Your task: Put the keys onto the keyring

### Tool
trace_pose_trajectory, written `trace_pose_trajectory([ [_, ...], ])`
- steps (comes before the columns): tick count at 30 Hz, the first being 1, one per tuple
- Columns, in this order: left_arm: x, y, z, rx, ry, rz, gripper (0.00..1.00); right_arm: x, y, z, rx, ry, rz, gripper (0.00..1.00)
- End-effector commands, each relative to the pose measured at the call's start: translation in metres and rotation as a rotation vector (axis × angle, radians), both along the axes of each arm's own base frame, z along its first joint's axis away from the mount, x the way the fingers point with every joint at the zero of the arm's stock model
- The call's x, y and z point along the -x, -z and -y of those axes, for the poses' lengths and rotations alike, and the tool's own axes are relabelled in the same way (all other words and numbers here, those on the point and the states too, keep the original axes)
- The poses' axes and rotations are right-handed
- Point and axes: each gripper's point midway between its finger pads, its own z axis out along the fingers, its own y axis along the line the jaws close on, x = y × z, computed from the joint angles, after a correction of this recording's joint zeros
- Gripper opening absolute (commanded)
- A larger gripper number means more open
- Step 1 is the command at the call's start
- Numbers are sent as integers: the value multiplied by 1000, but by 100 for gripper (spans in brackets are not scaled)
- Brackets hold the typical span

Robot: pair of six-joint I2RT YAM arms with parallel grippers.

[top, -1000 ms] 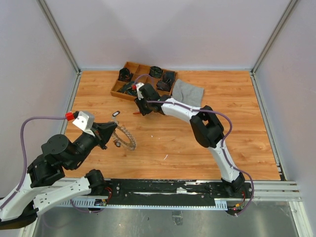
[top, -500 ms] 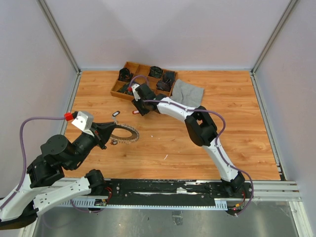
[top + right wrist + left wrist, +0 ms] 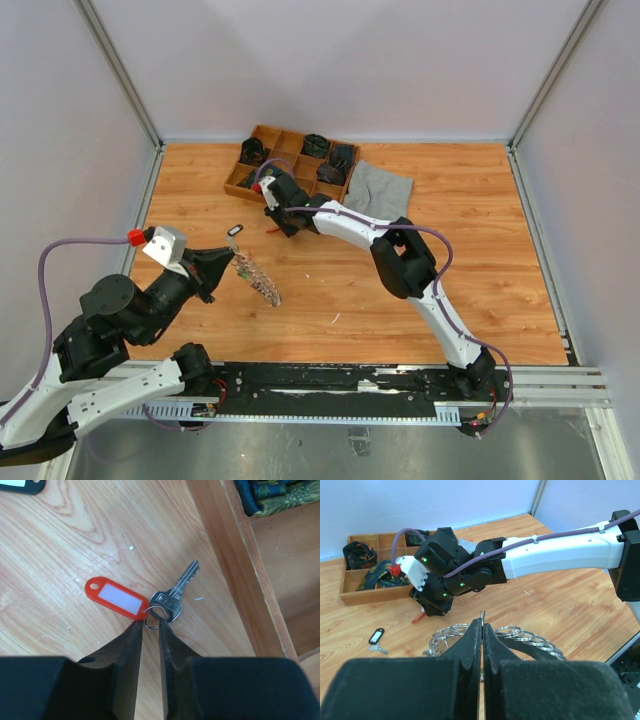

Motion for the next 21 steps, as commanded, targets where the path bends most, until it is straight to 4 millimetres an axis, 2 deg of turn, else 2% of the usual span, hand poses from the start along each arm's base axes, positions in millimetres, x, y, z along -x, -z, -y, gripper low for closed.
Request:
trace_pose_trajectory([
  [1, 0, -16, -3, 65, -11, 38, 0, 0, 3, 1, 18, -10, 30, 17],
  [5, -1, -14, -3, 64, -13, 36, 1, 2, -1, 1, -3, -21, 40, 2],
  [6, -1, -14, -2, 64, -12, 36, 1, 2, -2, 2, -2, -20, 42, 1],
  [11, 0, -12, -3, 64, -12, 37, 1, 10, -9, 11, -12, -19, 55, 1],
  [14, 0, -11, -3, 62, -11, 38, 1, 20, -28, 18, -51, -26, 74, 1],
  [19, 0, -6, 1, 53, 6, 36, 1, 46, -49, 29, -116, -77, 65, 1],
  [21, 0, -4, 3, 48, 7, 32, 1, 50, -55, 33, -131, -76, 64, 1],
])
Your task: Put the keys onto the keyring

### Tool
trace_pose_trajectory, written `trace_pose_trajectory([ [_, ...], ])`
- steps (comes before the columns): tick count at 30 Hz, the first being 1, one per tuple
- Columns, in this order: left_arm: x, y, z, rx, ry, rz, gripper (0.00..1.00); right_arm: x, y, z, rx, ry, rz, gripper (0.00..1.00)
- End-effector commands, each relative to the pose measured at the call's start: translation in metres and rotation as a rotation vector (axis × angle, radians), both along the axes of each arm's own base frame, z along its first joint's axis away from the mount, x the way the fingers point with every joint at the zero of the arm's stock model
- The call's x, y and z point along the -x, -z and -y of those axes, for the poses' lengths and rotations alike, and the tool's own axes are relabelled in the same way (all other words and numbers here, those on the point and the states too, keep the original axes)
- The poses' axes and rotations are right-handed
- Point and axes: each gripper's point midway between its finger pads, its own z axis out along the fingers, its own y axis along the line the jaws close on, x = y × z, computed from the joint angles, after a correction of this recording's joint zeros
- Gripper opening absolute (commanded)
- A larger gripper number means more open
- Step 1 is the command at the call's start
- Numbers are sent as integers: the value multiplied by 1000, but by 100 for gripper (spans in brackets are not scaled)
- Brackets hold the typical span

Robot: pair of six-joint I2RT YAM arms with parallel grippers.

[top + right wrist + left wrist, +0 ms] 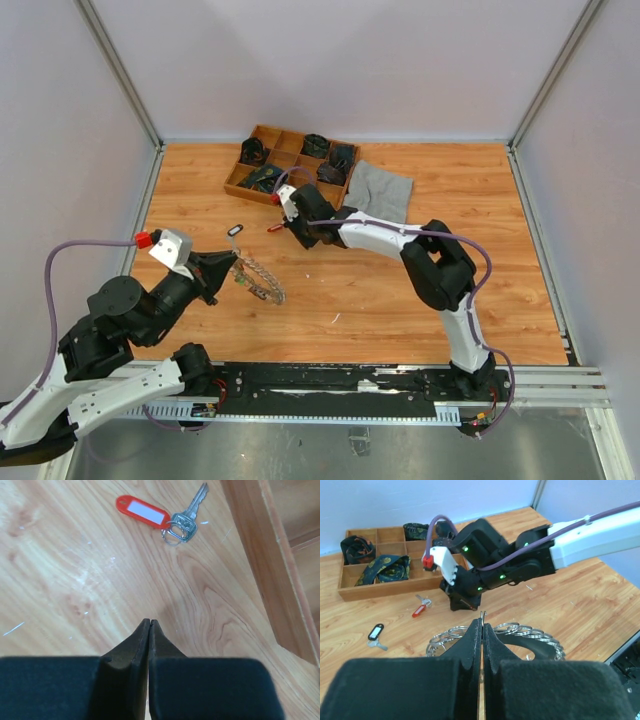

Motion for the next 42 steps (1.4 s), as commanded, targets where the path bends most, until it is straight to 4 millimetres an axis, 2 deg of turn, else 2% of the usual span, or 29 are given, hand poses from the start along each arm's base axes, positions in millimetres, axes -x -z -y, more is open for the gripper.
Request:
trace_pose_trajectory([
  [1, 0, -15, 1, 62, 5, 40, 0, 4, -40, -8, -106, -36, 49, 1],
  [4, 1, -17, 0, 74, 5, 47, 1, -3, -36, -10, -92, -15, 43, 30],
  [5, 2, -19, -1, 78, 6, 50, 1, -7, -35, -14, -96, -7, 43, 34],
  [10, 2, -23, -4, 79, -1, 57, 0, -30, -23, -29, -102, 54, 52, 45],
  [13, 2, -21, -4, 76, -2, 52, 1, -46, -24, -35, -123, 113, 60, 53],
  [17, 1, -20, -2, 75, -1, 54, 1, -62, -25, -43, -200, 208, 65, 57],
  [21, 0, -21, 0, 69, 4, 55, 0, -76, -23, -49, -256, 294, 72, 59],
  [25, 0, -20, 0, 67, 3, 54, 1, -87, -7, -52, -233, 345, 68, 59],
  [31, 0, -19, -1, 62, -3, 54, 0, -91, 11, -53, -181, 364, 64, 56],
  [37, 0, -18, -3, 61, -8, 55, 1, -77, 20, -38, -96, 345, 71, 47],
  [42, 0, -17, -4, 60, -9, 55, 1, -47, 22, -24, -52, 242, 14, 40],
])
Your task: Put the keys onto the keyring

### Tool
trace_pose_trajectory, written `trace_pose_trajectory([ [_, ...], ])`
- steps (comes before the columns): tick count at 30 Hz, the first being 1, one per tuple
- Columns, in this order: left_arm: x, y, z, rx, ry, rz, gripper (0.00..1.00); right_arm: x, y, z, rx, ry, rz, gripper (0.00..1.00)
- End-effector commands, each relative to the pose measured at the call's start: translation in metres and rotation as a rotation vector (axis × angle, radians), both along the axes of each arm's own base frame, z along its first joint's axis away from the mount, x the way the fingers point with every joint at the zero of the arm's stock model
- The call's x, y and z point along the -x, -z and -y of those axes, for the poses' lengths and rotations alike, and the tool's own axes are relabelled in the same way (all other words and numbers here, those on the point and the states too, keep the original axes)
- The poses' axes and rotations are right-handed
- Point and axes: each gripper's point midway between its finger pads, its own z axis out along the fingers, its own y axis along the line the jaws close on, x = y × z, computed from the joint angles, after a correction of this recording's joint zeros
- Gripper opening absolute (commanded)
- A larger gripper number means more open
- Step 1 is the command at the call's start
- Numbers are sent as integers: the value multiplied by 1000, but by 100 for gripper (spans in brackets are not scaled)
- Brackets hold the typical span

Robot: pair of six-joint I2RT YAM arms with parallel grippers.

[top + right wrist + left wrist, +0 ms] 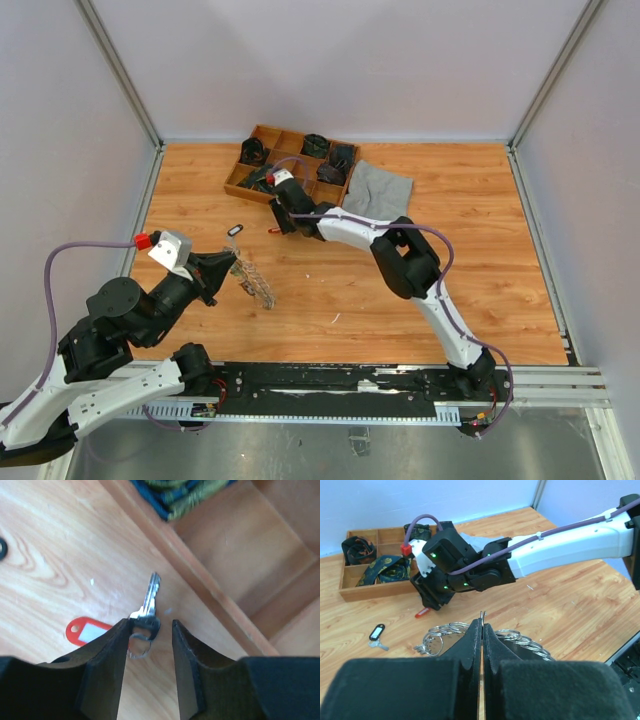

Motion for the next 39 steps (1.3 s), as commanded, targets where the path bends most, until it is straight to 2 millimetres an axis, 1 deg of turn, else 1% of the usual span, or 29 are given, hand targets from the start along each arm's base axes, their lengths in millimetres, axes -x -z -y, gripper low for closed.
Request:
trace_pose_trajectory([
  [1, -1, -20, -3, 69, -11, 51, 1, 36, 6, 22, 93, -104, -70, 37],
  [3, 0, -19, -3, 71, -11, 50, 1, 55, 7, 30, 110, -177, -100, 31],
  [6, -1, -20, -2, 74, -10, 52, 1, 89, 12, 46, 147, -304, -163, 27],
  [7, -1, -19, -2, 73, -8, 51, 1, 100, 15, 55, 165, -331, -184, 25],
  [8, -1, -19, -1, 73, -7, 52, 1, 109, 11, 62, 175, -353, -193, 24],
  [10, -1, -19, -1, 73, -5, 53, 1, 130, 18, 85, 215, -392, -243, 23],
  [16, -2, -18, 2, 76, -1, 55, 1, 170, 6, 140, 249, -432, -289, 18],
  [18, -3, -16, 5, 74, 3, 54, 1, 180, 2, 159, 257, -421, -305, 16],
  [20, -4, -13, 8, 67, 8, 51, 1, 188, -5, 173, 240, -405, -301, 17],
  [22, -6, -10, 12, 59, 13, 49, 1, 189, -19, 178, 195, -386, -266, 24],
  [25, -9, -5, 20, 47, 26, 45, 0, 187, -42, 175, 105, -367, -206, 34],
  [27, -10, -2, 26, 38, 34, 39, 1, 185, -56, 170, 50, -365, -181, 36],
  [29, -11, 1, 30, 31, 41, 35, 1, 184, -64, 164, 9, -369, -188, 36],
  [31, -12, 2, 32, 28, 45, 33, 1, 185, -68, 158, -16, -382, -220, 35],
  [33, -12, 3, 32, 24, 45, 31, 0, 186, -67, 155, -8, -392, -267, 34],
  [36, -13, 5, 32, 17, 41, 29, 0, 193, -61, 152, 8, -434, -327, 33],
  [38, -13, 5, 32, 18, 40, 29, 0, 195, -54, 151, 40, -477, -304, 34],
  [39, -14, 5, 32, 18, 37, 29, 1, 197, -50, 151, 78, -494, -288, 37],
])
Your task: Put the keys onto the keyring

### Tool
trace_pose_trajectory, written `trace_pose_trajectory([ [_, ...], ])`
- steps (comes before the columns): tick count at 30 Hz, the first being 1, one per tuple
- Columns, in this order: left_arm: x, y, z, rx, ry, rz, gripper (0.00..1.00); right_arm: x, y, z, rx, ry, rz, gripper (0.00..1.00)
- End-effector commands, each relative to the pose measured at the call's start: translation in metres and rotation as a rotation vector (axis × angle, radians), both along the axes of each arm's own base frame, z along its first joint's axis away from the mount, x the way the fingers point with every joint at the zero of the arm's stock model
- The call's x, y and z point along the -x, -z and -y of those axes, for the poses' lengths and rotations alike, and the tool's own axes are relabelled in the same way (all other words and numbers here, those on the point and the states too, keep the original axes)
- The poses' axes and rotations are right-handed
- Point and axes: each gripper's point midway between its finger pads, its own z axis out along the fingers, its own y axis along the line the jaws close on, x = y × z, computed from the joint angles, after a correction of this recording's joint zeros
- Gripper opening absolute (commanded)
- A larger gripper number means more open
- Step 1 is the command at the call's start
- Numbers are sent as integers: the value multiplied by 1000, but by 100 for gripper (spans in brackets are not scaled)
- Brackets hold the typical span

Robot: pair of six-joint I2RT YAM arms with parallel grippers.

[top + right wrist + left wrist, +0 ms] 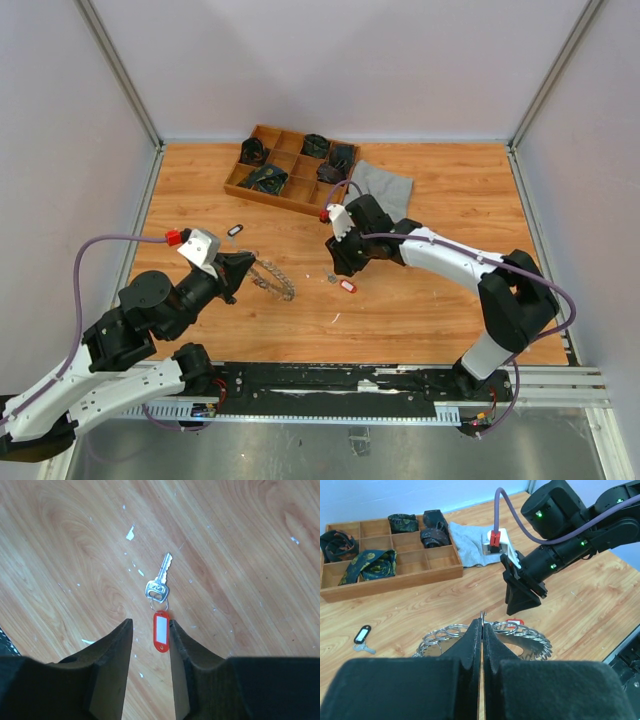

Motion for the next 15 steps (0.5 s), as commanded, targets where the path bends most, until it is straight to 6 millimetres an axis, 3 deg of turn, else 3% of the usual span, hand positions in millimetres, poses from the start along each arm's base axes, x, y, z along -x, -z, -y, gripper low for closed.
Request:
trace_pose_trajectory([
  [1, -2, -19, 2, 57, -4, 52, 1, 15, 13, 0, 80, -122, 9, 40],
  [6, -4, -18, -3, 54, -29, 51, 1, 13, 34, -1, 176, -264, 128, 49],
  [15, -4, -20, -5, 63, -35, 50, 1, 5, 54, 0, 233, -372, 182, 51],
])
